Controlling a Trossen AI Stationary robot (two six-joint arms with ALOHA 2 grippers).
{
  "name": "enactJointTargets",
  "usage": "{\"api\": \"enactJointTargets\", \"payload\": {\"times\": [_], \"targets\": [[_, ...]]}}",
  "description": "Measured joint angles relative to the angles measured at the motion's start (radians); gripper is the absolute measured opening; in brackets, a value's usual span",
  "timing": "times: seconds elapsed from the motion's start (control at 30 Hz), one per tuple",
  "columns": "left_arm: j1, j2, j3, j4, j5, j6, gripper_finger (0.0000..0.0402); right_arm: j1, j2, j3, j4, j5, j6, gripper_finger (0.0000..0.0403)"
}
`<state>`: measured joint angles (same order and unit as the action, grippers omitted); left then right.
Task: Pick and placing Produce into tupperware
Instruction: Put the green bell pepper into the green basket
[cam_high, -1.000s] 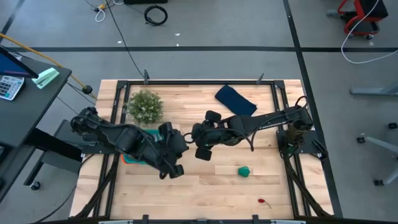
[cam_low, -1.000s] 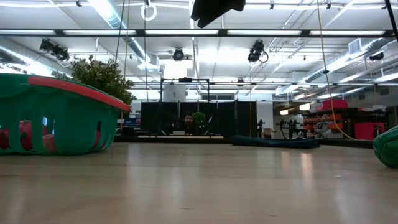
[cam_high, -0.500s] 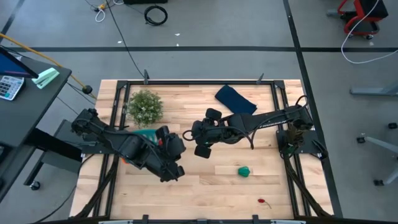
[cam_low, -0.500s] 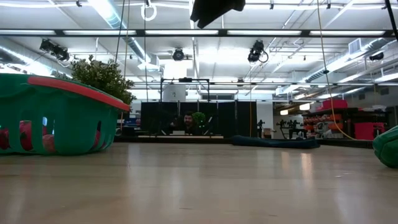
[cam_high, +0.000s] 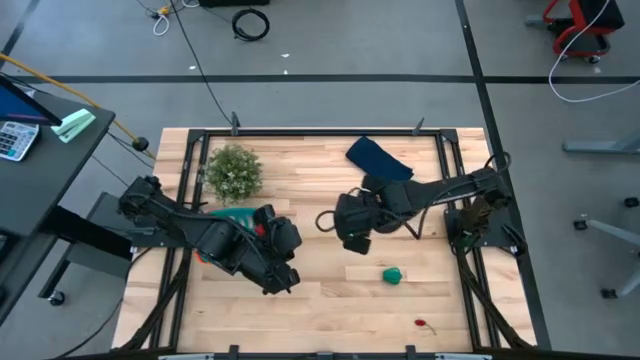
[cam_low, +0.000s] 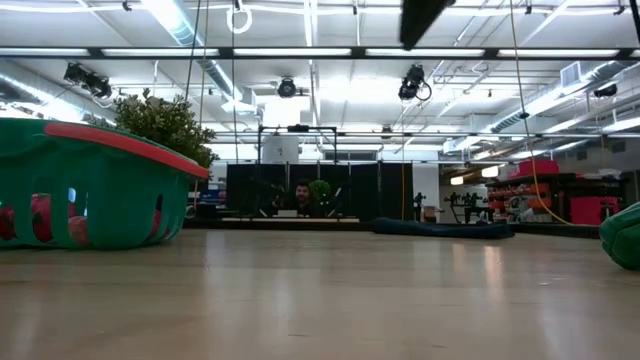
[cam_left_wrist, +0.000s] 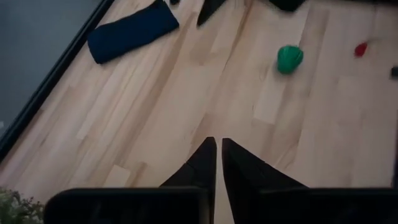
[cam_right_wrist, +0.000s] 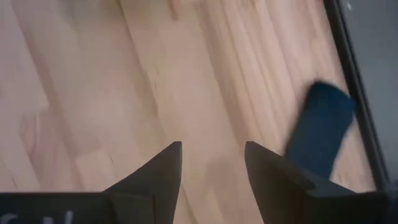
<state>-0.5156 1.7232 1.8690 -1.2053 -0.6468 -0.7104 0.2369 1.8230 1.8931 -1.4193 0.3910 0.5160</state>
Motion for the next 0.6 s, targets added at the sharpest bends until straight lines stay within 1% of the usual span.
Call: {"api": "enactJointTargets", "payload": {"times": [0.17,0.3,0.47,0.53,0.6], "targets": [[0.022,0.05,0.0,0.013,0.001,0.038,0.0057,0.075,-0.02,-0.019,-0.11,0.005,0.093,0.0184],[0.033,0.111,0.0,0.062,0.005,0.039,0.0091,0.17,-0.058,-0.096,-0.113,0.032,0.204,0.0184],[0.038,0.206,0.0,0.133,0.01,0.097,0.014,0.317,-0.146,-0.286,-0.112,0.065,0.406,0.0184],[0.047,0.243,0.0,0.2,0.013,0.104,0.0155,0.372,-0.201,-0.375,-0.113,0.065,0.54,0.0184],[0.056,0.278,0.0,0.291,0.028,0.157,0.0166,0.418,-0.265,-0.461,-0.113,0.067,0.666,0.0184]]}}
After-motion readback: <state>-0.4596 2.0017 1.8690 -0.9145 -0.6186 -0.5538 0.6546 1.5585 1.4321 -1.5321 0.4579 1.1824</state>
